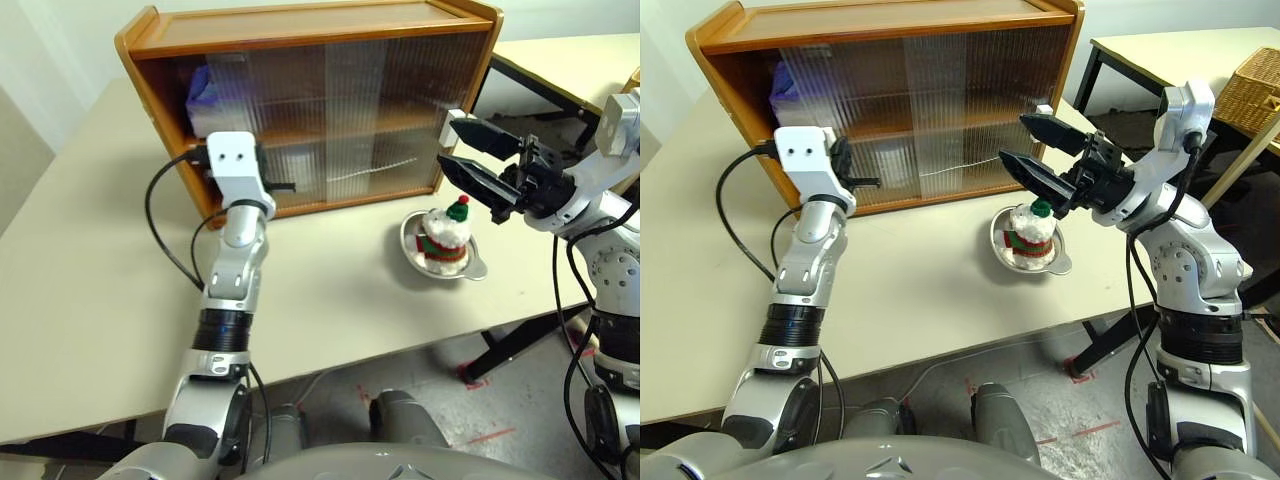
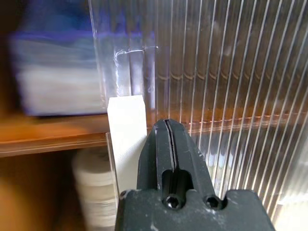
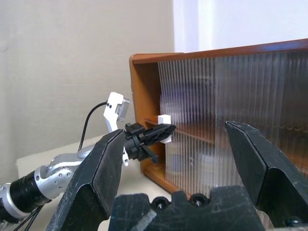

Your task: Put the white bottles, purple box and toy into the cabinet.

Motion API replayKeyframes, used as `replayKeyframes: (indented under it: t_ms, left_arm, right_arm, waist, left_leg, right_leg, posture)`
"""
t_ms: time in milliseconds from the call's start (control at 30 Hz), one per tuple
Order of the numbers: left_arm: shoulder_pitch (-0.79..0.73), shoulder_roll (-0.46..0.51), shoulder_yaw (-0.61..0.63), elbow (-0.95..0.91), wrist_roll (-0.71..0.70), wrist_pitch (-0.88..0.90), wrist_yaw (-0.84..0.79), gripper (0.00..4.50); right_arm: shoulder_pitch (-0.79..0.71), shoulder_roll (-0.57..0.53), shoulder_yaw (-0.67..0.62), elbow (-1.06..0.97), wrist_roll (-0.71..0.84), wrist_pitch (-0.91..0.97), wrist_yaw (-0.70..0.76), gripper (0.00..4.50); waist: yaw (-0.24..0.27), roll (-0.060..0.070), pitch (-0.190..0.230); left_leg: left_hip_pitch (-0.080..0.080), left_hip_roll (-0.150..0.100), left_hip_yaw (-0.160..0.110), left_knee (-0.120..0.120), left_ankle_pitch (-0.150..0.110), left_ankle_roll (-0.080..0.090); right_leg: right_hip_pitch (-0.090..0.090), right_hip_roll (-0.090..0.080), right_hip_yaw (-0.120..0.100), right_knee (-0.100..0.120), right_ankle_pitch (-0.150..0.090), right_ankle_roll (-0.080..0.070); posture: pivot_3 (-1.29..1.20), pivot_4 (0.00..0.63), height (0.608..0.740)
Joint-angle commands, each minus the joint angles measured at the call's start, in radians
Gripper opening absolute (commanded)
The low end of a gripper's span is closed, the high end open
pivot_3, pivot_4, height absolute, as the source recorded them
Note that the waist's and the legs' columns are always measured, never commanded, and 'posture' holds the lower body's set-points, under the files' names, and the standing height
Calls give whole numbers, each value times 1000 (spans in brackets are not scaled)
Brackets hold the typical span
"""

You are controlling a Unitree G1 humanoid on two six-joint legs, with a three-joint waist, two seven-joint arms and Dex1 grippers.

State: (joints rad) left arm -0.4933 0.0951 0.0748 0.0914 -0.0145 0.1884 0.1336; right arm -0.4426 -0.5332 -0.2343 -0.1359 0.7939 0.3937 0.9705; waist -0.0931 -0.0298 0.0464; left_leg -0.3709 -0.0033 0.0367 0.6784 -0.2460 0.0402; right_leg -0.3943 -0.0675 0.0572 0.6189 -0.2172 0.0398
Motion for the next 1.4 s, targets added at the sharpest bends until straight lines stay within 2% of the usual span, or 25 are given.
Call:
replayKeyframes:
  t_ms: [33,667,733,867,933,1033,1167,1233,1300,1400]
  left_arm:
    - [23,26,50,-28,15,34,28,36]
    - [84,81,120,-146,9,114,31,36]
    - [84,69,115,-153,-35,105,-10,36]
    - [98,61,30,-211,-161,65,-234,36]
    - [110,84,-9,-252,-207,50,-354,414]
    - [113,122,-11,-277,-301,51,-503,1342]
    - [101,235,52,-279,-538,129,-783,2943]
    - [97,298,74,-254,-577,126,-877,3737]
    - [97,351,104,-241,-652,161,-968,4500]
    - [99,413,134,-225,-706,182,-1058,4500]
  right_arm:
    - [-21,8,22,22,-7,3,14,4500]
    - [-52,15,43,64,-13,6,38,4500]
    - [-56,17,43,68,-15,5,40,4500]
    - [-62,20,43,77,-18,4,43,4500]
    - [-59,21,40,77,-19,1,42,4500]
    - [-52,23,30,71,-19,4,29,4500]
    - [-37,8,-14,65,-20,35,-60,4500]
    - [-39,-22,-33,90,-17,88,-108,4126]
    - [-30,-60,-53,111,-39,114,-147,3517]
    - [-13,-121,-77,143,-91,136,-206,2356]
  waist:
    - [4,-1,0]
    - [35,-3,2]
    - [36,-3,1]
    - [58,-3,1]
    - [63,-4,1]
    - [69,-4,1]
    - [63,-4,1]
    - [57,-4,1]
    - [57,-4,1]
    - [56,-4,1]
  left_leg:
    - [0,0,0,0,0,0]
    - [-1,0,2,-7,0,0]
    - [-1,0,2,-11,0,0]
    - [-2,0,2,-13,0,0]
    - [-5,0,3,-13,0,0]
    - [-7,-1,4,-12,0,0]
    - [-10,0,4,-12,1,1]
    - [-10,0,4,-13,2,3]
    - [-10,0,4,-13,2,4]
    - [-10,0,4,-13,2,4]
  right_leg:
    - [0,0,0,0,0,0]
    - [-4,-1,1,-2,0,0]
    - [-5,-1,2,-3,0,0]
    - [-8,0,2,-2,-2,-3]
    - [-11,0,2,-2,-2,-4]
    - [-11,-1,3,-2,-3,-5]
    - [-14,-1,3,-3,-4,-6]
    - [-15,-1,3,-2,-5,-7]
    - [-15,-1,3,-2,-6,-8]
    - [-14,-1,3,-2,-8,-5]
  posture:
    - [-14,0,740]
    - [25,0,740]
    - [25,0,740]
    - [24,0,740]
    - [21,0,740]
    - [10,0,740]
    - [10,0,740]
    - [-11,0,740]
    - [-20,0,740]
    - [-25,0,740]
